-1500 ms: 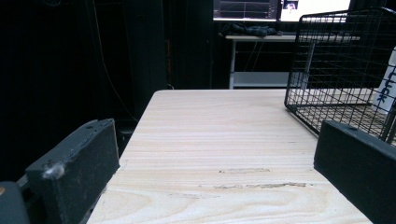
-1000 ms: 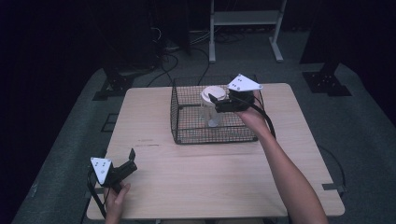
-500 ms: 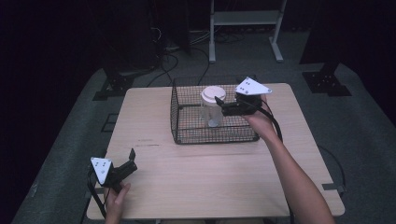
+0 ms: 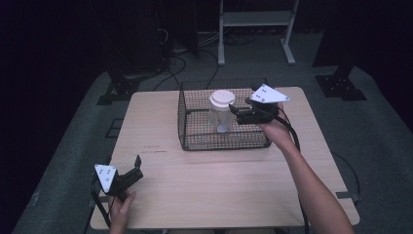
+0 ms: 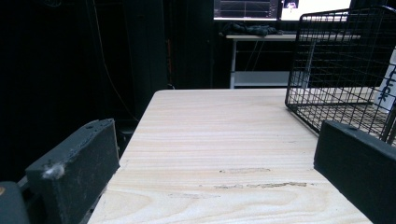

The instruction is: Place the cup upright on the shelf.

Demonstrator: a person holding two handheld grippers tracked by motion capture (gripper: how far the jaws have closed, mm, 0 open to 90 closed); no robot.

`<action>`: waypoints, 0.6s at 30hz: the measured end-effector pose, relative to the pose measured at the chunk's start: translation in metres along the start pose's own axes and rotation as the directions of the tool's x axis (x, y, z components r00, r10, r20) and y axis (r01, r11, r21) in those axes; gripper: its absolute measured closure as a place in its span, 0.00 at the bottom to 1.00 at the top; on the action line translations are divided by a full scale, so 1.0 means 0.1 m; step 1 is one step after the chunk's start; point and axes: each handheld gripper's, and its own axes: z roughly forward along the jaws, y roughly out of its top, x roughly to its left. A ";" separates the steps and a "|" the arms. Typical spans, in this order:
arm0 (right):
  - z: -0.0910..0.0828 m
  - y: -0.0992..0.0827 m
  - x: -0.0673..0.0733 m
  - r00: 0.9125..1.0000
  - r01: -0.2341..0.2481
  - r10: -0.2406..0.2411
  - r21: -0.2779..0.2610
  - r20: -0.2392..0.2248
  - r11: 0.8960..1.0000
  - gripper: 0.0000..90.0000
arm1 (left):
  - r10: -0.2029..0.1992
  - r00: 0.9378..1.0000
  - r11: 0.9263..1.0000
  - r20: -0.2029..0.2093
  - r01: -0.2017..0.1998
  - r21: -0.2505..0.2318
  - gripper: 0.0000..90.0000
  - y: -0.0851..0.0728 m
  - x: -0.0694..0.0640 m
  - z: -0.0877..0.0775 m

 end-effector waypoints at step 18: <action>-0.19 -0.18 -0.06 1.000 -0.013 0.012 0.016 0.012 1.000 0.03 | 0.005 1.000 1.000 0.001 -0.005 0.002 0.00 0.00 0.00 0.00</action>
